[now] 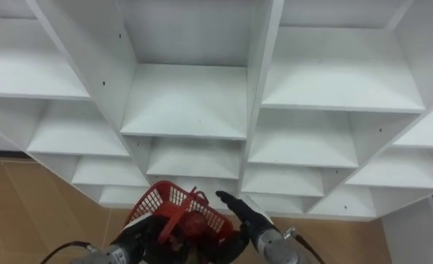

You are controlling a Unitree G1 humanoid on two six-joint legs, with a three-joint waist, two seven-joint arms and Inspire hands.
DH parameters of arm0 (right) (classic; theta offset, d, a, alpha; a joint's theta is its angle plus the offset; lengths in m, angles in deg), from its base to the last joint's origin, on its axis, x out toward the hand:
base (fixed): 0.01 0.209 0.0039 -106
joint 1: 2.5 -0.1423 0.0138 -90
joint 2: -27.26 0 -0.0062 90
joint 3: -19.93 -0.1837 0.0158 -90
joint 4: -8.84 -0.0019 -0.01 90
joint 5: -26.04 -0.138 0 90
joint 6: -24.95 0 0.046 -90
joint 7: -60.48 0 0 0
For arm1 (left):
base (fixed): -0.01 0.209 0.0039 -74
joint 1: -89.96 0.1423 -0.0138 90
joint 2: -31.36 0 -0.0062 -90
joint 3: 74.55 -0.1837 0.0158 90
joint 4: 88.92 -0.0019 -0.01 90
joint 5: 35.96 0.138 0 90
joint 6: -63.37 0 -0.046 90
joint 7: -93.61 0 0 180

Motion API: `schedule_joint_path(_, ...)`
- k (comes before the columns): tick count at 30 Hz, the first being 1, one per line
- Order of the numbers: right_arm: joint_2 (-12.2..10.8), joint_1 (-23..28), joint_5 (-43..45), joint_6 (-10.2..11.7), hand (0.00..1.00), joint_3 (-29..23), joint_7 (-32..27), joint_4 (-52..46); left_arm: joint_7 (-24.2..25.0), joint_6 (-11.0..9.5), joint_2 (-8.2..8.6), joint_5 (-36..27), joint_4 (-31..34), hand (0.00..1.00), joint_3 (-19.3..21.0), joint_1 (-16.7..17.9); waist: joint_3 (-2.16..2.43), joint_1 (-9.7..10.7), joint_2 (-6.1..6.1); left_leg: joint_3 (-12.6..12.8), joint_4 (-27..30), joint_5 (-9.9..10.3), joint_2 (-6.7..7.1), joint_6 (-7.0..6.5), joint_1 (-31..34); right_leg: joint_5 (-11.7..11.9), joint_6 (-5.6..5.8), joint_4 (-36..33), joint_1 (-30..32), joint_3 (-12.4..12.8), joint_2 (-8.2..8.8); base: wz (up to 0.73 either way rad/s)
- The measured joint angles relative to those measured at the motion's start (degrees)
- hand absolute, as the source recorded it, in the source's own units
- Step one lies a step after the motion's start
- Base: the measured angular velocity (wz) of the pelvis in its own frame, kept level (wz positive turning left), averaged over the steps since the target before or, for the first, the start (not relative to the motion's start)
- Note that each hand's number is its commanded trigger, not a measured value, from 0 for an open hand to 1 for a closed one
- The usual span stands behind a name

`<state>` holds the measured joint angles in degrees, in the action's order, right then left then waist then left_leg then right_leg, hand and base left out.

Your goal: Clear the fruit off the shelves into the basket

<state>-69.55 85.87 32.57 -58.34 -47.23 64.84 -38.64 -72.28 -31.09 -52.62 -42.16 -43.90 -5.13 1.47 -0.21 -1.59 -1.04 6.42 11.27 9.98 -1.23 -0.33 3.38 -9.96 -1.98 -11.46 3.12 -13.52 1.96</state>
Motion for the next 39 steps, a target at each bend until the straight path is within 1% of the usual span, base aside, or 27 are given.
schedule_joint_path(2, -0.2, 2.3, 0.0, 0.2, 0.0, -2.9, -1.0, 0.0, -0.8, -0.4, 0.23, 0.0, -2.3, 1.0, 2.8, 1.7, 0.06, 0.1, -0.19, -0.1, -0.3, 0.0, 0.03, 0.01, -1.3, 0.0, 0.08, 0.9, -1.7, -0.1, -0.1, 0.04)
schedule_joint_path(3, -0.2, 3.2, 0.0, 0.2, 0.0, -4.3, -1.3, 0.1, -1.6, -0.4, 0.46, 0.0, -3.8, 1.0, 3.9, 1.9, 0.04, 0.1, -0.21, 0.0, -0.4, 0.0, 0.03, 0.01, -1.9, 0.0, 0.13, 0.9, -2.2, -0.1, -0.1, 0.0)
schedule_joint_path(4, -0.2, 3.7, 0.0, 0.2, 0.0, -4.9, -1.6, 0.0, -2.0, -0.4, 0.56, 0.0, -4.4, 1.0, 4.4, 2.2, 0.04, 0.1, -0.2, -0.1, -0.5, 0.0, 0.03, 0.01, -2.1, -0.1, 0.15, 1.0, -2.4, -0.1, -0.09, 0.0)
schedule_joint_path(8, -0.3, 5.9, 0.0, 0.6, 0.0, -8.6, -3.6, -0.3, -4.2, -0.6, 1.39, -1.2, -6.3, 1.0, 9.1, 3.4, 0.04, 0.0, -0.21, -0.1, -0.6, 0.0, 0.15, 0.01, -2.3, -0.1, 0.17, 1.0, -2.4, 0.1, -0.15, 0.0)
schedule_joint_path(12, -0.4, 7.1, -0.6, 1.1, 0.0, -9.2, -5.7, 0.7, -6.3, -0.8, 1.78, -3.7, -9.4, 1.0, 10.8, 3.5, -0.07, -0.1, -0.41, 0.5, -1.3, 0.0, 0.19, 0.01, -3.5, -0.2, 0.29, 1.1, -3.0, 0.9, -0.31, -0.05)
schedule_joint_path(13, -0.5, 7.3, -1.7, 1.3, 0.0, -9.2, -6.1, 2.1, -6.9, -0.8, 1.99, -4.6, -10.8, 1.0, 11.8, 3.6, -0.04, -0.1, -0.53, 0.6, -1.6, 0.0, 0.15, 0.01, -4.1, -0.1, 0.35, 1.7, -3.3, 0.9, -0.38, -0.04)
schedule_joint_path(14, -0.6, 7.6, -2.0, 1.3, 0.0, -9.6, -6.3, 3.3, -7.6, -0.8, 2.16, -5.1, -11.9, 1.0, 12.9, 3.6, 0.18, -0.1, -0.71, 0.6, -1.7, 0.0, 0.09, 0.01, -4.3, -0.1, 0.37, 1.7, -3.4, 1.0, -0.37, -0.03)
schedule_joint_path(17, -0.7, 7.9, -2.8, 1.4, 0.0, -10.9, -7.8, 5.4, -9.0, -0.9, 2.23, -5.6, -14.1, 1.0, 14.5, 3.6, 0.31, -0.2, -0.99, 0.6, -1.7, 0.0, 0.0, 0.01, -4.4, 0.0, 0.46, 1.7, -3.5, 1.1, -0.33, 0.0)
schedule_joint_path(20, -0.8, 8.5, -4.2, 1.5, 0.0, -11.4, -9.5, 8.2, -9.5, -0.8, 2.28, -5.6, -15.9, 1.0, 14.9, 3.8, 0.34, -0.2, -1.06, 0.7, -1.9, 0.0, 0.07, 0.01, -5.3, 0.1, 0.55, 1.9, -4.3, 1.3, -0.34, -0.05)
schedule_joint_path(22, -0.8, 8.9, -4.2, 1.5, 0.0, -12.2, -9.8, 9.3, -9.9, -0.9, 2.27, -5.6, -16.0, 1.0, 15.0, 4.5, 0.23, -0.4, -0.89, 1.4, -2.2, 0.0, 0.06, 0.01, -5.9, 0.1, 0.56, 1.9, -4.4, 2.3, -0.5, -0.21)
schedule_joint_path(23, -0.8, 9.5, -4.2, 2.0, 0.0, -13.0, -10.2, 9.8, -9.9, -0.9, 2.3, -5.6, -16.4, 1.0, 15.1, 5.0, 0.17, -0.3, -0.72, 1.4, -2.2, 0.0, 0.08, 0.01, -6.2, 0.1, 0.57, 1.9, -4.6, 2.6, -0.51, -0.15)
schedule_joint_path(24, -0.8, 9.8, -4.2, 2.5, 0.0, -13.6, -10.8, 11.3, -9.9, -0.9, 2.37, -5.6, -17.1, 1.0, 15.8, 5.2, 0.1, -0.1, -0.62, 1.4, -2.2, 0.0, 0.09, 0.01, -6.6, 0.1, 0.57, 1.9, -4.9, 2.7, -0.52, -0.1)
schedule_joint_path(25, -0.9, 9.9, -4.2, 2.5, 0.0, -14.1, -11.0, 11.9, -10.0, -0.9, 2.42, -5.6, -17.5, 1.0, 16.3, 5.3, 0.04, -0.1, -0.62, 1.5, -2.2, 0.1, 0.08, 0.02, -6.8, 0.1, 0.57, 2.0, -5.1, 2.7, -0.53, -0.06)
schedule_joint_path(27, -0.9, 10.7, -4.5, 2.5, 0.0, -15.8, -11.7, 13.4, -10.1, -0.9, 2.49, -5.6, -18.5, 1.0, 17.6, 5.5, 0.07, -0.1, -0.57, 1.5, -2.2, 0.1, 0.12, 0.13, -7.0, 0.1, 0.55, 2.0, -5.3, 2.8, -0.61, -0.05)
schedule_joint_path(29, -0.9, 11.7, -4.5, 2.5, 0.0, -18.0, -12.5, 14.4, -10.3, -0.9, 2.5, -5.6, -19.4, 1.0, 18.8, 5.6, -0.09, -0.1, -0.21, 1.5, -2.2, 0.4, 0.06, 0.27, -7.0, 0.1, 0.53, 2.0, -5.2, 2.8, -0.83, 0.0)
schedule_joint_path(30, -0.9, 11.8, -4.4, 2.5, 0.0, -18.4, -12.6, 14.8, -10.3, -0.9, 2.53, -5.6, -19.6, 1.0, 19.3, 5.7, -0.09, -0.1, -0.18, 1.6, -2.2, 0.5, 0.03, 0.27, -7.0, 0.1, 0.52, 2.1, -5.2, 2.8, -0.86, 0.0)
schedule_joint_path(32, -1.0, 12.1, -3.9, 2.5, 0.0, -20.5, -12.5, 16.4, -10.8, -0.9, 2.63, -5.6, -21.1, 1.0, 22.6, 5.7, -0.07, -0.1, -0.02, 1.6, -2.5, 0.5, -0.08, 0.28, -7.6, 0.1, 0.42, 2.3, -5.5, 3.2, -1.07, -0.03)
schedule_joint_path(33, -1.0, 12.1, -3.8, 2.5, 0.0, -21.0, -12.5, 16.8, -11.2, -0.9, 2.59, -5.6, -21.7, 1.0, 23.3, 5.8, -0.19, -0.1, 0.16, 1.6, -2.7, 0.5, -0.11, 0.28, -7.9, 0.1, 0.4, 2.3, -5.8, 3.3, -1.13, -0.08)
schedule_joint_path(35, -0.8, 12.3, -3.3, 2.5, 0.0, -23.0, -13.0, 18.2, -12.0, -0.9, 2.44, -5.5, -22.7, 1.0, 26.0, 6.9, -0.04, -0.2, 0.31, 2.1, -3.2, 0.5, -0.14, 0.37, -9.1, 0.1, 0.41, 2.5, -6.6, 3.8, -1.24, -0.12)
schedule_joint_path(37, -0.7, 12.3, -2.6, 2.5, 0.0, -24.3, -13.3, 19.2, -12.4, -0.9, 2.37, -5.5, -22.7, 1.0, 27.9, 8.0, -0.06, -0.3, 0.43, 2.3, -3.3, 0.5, -0.15, 0.38, -9.4, 0.1, 0.41, 2.5, -6.7, 4.0, -1.27, -0.08)
schedule_joint_path(39, -0.7, 13.3, -3.1, 2.4, 0.0, -24.5, -13.7, 20.2, -12.7, -0.7, 2.24, -5.4, -22.6, 1.0, 30.1, 9.3, -0.06, -0.3, 0.43, 2.8, -3.7, 0.6, -0.15, 0.42, -10.0, 0.1, 0.43, 2.6, -7.1, 4.2, -1.33, -0.05)
